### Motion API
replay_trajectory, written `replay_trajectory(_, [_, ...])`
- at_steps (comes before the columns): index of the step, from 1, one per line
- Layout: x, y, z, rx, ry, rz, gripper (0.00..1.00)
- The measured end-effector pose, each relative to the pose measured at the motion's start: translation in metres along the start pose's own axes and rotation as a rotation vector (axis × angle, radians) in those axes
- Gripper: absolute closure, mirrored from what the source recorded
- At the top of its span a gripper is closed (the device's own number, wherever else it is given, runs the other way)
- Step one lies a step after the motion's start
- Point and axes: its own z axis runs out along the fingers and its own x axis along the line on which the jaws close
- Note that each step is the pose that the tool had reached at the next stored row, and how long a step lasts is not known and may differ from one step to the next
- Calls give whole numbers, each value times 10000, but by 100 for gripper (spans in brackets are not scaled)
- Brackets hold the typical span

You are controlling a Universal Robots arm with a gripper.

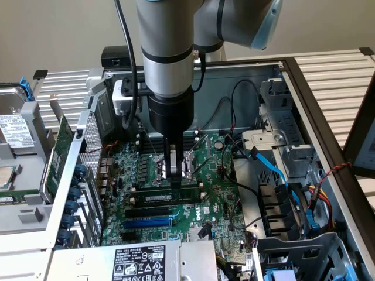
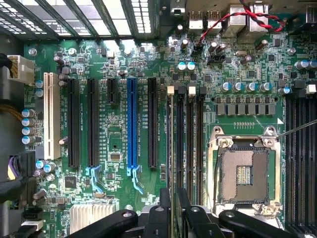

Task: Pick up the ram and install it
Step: 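Press down the ram until it locks into place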

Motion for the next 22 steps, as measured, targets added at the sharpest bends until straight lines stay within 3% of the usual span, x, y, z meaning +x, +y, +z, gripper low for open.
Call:
replay_trajectory(6, [1,3,-16,-37,2,2,80])
replay_trajectory(14, [7,26,-35,-189,13,5,80])
replay_trajectory(17, [9,60,-37,-207,10,7,80])
replay_trajectory(19, [8,73,-37,-211,11,17,89])
replay_trajectory(22, [10,89,-35,-215,11,35,89])
